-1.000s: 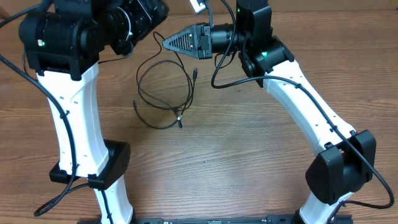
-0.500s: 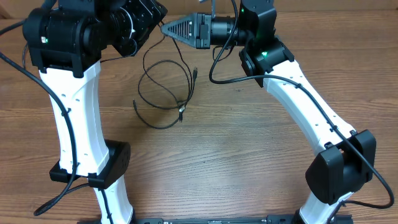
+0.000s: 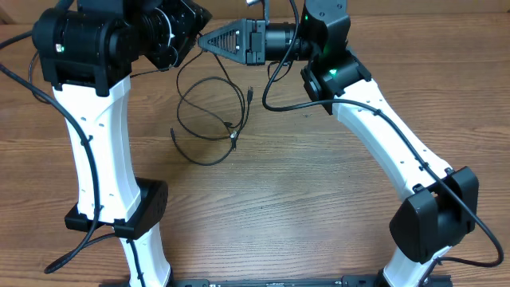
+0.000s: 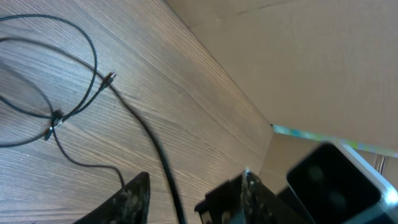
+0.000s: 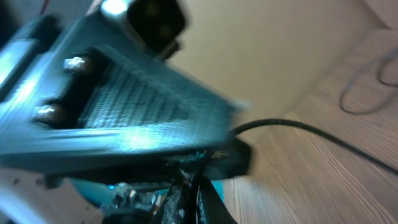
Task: Untangle cables
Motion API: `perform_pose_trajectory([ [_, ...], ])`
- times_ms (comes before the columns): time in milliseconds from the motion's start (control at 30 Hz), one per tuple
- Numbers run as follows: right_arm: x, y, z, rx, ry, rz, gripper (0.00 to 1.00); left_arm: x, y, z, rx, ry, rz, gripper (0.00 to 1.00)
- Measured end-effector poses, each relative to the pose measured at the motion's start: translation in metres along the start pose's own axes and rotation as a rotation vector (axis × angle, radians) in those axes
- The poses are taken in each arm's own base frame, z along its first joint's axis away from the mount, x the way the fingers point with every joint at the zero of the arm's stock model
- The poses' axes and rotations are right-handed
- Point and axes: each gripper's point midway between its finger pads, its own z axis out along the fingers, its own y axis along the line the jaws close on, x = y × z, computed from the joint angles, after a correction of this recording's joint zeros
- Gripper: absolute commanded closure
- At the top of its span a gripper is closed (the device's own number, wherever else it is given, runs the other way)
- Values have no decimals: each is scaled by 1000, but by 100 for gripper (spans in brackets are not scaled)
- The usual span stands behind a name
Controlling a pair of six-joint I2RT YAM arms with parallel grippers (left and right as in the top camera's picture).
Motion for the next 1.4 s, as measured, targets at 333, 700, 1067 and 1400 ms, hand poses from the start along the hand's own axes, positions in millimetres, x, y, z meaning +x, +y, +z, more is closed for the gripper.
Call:
perform_pose_trajectory([
  [333,5,5,1,-24,28,-5,96,-1,1,2,-4,-2,-4,64],
  [700,8,0,1,-11,38,8,96,0,0,2,-1,6,-8,74],
  [1067,8,0,1,-11,38,5,96,0,0,2,-1,6,-16,96],
  [1400,29,-47,-8,162,62,165,0,-1,-1,2,5,2,-13,96],
])
